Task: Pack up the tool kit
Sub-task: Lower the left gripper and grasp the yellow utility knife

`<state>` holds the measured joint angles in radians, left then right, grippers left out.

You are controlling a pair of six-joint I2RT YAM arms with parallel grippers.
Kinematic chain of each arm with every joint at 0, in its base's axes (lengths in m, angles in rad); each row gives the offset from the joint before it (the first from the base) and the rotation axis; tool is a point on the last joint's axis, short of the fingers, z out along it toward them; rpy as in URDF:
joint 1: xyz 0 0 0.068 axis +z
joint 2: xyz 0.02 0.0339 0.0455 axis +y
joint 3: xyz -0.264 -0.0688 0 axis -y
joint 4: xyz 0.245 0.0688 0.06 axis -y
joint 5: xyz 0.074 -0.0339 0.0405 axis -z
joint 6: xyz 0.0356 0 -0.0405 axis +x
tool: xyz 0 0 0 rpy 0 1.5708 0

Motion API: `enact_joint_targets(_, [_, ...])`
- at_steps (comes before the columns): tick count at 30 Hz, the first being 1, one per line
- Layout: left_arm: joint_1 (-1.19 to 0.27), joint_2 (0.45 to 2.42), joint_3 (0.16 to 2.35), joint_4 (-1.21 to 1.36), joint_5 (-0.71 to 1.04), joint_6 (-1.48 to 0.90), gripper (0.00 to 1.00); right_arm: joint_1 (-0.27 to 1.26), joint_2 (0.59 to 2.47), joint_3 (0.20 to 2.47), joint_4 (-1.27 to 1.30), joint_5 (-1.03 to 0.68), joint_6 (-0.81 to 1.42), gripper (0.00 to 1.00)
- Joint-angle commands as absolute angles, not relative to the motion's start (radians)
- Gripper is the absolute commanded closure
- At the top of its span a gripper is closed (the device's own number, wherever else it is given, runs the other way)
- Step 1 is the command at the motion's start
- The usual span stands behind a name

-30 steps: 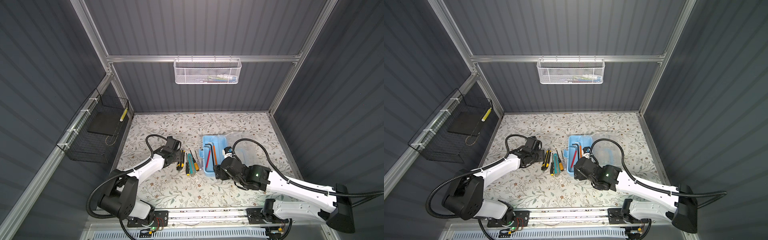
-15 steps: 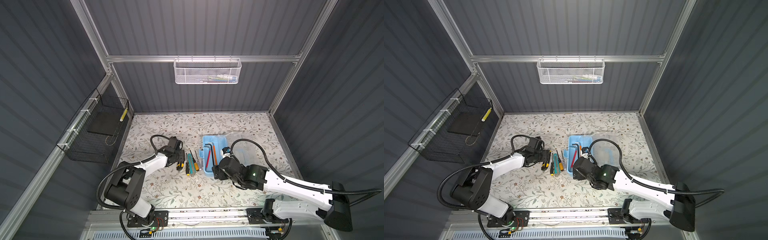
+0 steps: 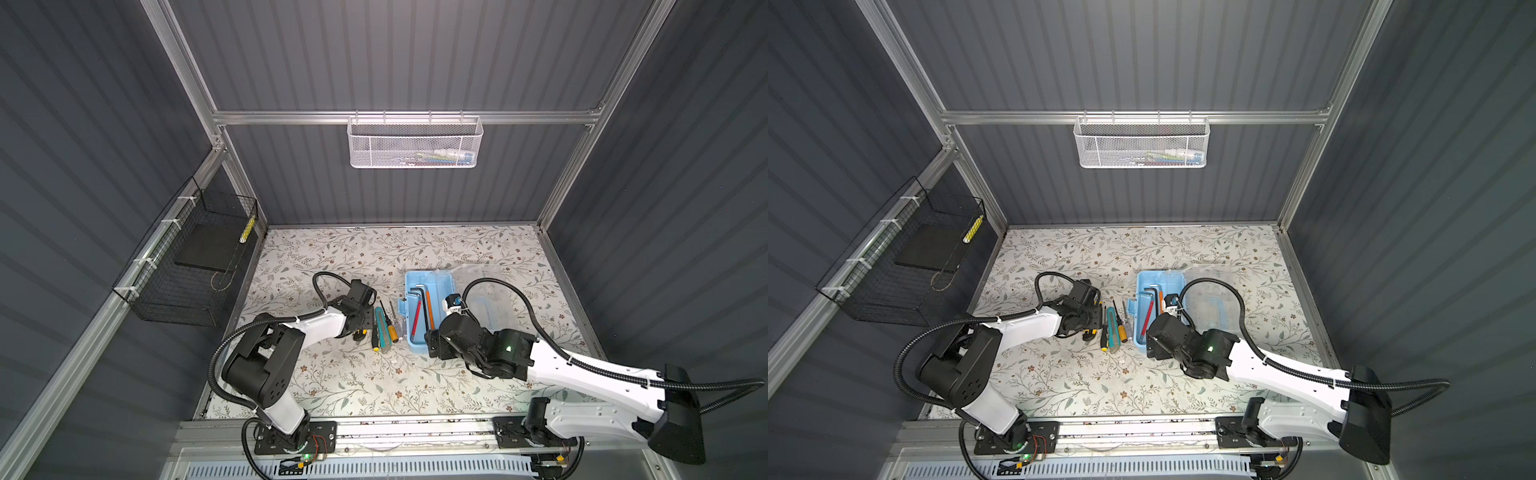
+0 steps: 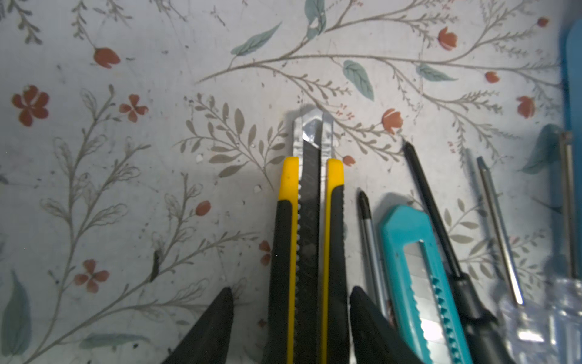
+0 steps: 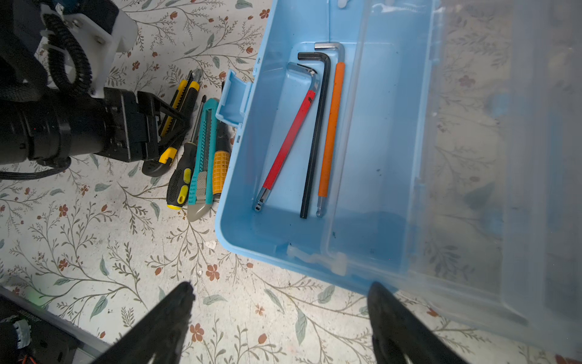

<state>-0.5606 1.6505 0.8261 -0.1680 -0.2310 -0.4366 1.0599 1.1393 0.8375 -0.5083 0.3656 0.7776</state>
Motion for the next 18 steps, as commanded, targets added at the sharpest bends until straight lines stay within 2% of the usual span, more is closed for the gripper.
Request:
enact_joint_targets(1, [-0.577, 1.689, 0.847, -0.238, -0.313, -0.438, 0.44, 1.053, 1.126, 0.818, -0.493, 0.363, 0.779, 0.14])
enact_joint_targets(9, [-0.578, 1.712, 0.853, -0.238, -0.309, -0.446, 0.66, 1.043, 1.1, 0.801, -0.488, 0.351, 0.784, 0.14])
enact_joint_targets(15, [-0.578, 1.692, 0.888, -0.276, -0.318, -0.441, 1.0, 1.037, 1.092, 0.806, -0.489, 0.348, 0.779, 0.14])
enact_joint_targets(18, [-0.578, 1.662, 0.905, -0.303, -0.341, -0.436, 1.0, 1.034, 1.092, 0.811, -0.489, 0.347, 0.776, 0.14])
